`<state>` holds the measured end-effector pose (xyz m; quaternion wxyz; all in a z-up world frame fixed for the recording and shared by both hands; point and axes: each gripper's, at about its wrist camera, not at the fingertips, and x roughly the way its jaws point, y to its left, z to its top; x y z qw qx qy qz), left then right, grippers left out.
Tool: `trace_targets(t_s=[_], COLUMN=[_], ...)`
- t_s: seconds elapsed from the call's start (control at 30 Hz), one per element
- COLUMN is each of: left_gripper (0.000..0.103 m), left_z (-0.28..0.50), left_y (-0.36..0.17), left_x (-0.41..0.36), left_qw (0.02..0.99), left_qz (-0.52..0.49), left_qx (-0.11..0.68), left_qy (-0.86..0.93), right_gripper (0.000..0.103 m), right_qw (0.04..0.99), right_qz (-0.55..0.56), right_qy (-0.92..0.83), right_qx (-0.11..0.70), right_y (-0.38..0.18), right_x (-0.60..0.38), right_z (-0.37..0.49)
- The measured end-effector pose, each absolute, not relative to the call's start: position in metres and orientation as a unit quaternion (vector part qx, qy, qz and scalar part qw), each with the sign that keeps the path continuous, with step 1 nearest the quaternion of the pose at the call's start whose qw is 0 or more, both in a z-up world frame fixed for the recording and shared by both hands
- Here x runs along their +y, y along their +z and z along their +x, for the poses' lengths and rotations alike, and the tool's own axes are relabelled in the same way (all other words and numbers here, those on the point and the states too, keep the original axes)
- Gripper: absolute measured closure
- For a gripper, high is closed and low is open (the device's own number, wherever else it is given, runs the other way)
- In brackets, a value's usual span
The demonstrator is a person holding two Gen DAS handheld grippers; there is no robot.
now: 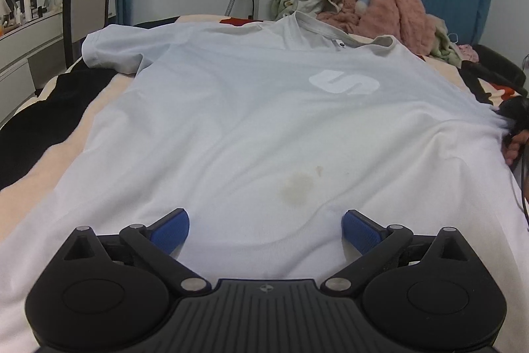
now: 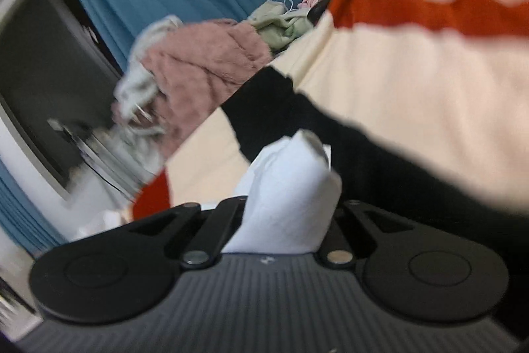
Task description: Fold clothes
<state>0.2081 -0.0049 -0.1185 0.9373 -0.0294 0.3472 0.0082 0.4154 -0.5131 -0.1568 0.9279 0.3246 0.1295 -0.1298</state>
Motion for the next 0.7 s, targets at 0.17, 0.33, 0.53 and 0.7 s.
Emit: trace_targets(t_s=[0.17, 0.33, 0.53, 0.7], left_gripper=[0.003, 0.003, 0.002, 0.002], left_z=[0.205, 0.187, 0.173, 0.182], left_y=[-0.101, -0.071, -0.056, -0.066], left_x=[0.02, 0.07, 0.124, 0.156], left_qw=[0.935, 0.937, 0.936, 0.92], left_qz=[-0.078, -0.138, -0.183, -0.232], left_qx=[0.345, 0.313, 0.279, 0.281], left_qy=[0.02, 0.072, 0.113, 0.143], right_gripper=[0.097, 0.097, 0.097, 0.097], right_qw=[0.961, 0.984, 0.982, 0.976], right_qz=[0.194, 0.027, -0.099, -0.157], right_qy=[-0.155, -0.159, -0.143, -0.09], right_qx=[0.12, 0.078, 0.074, 0.123], right_y=[-0.073, 0.021, 0.06, 0.02], right_x=[-0.482, -0.394, -0.263, -0.148], right_z=[0.407, 0.402, 0.422, 0.458])
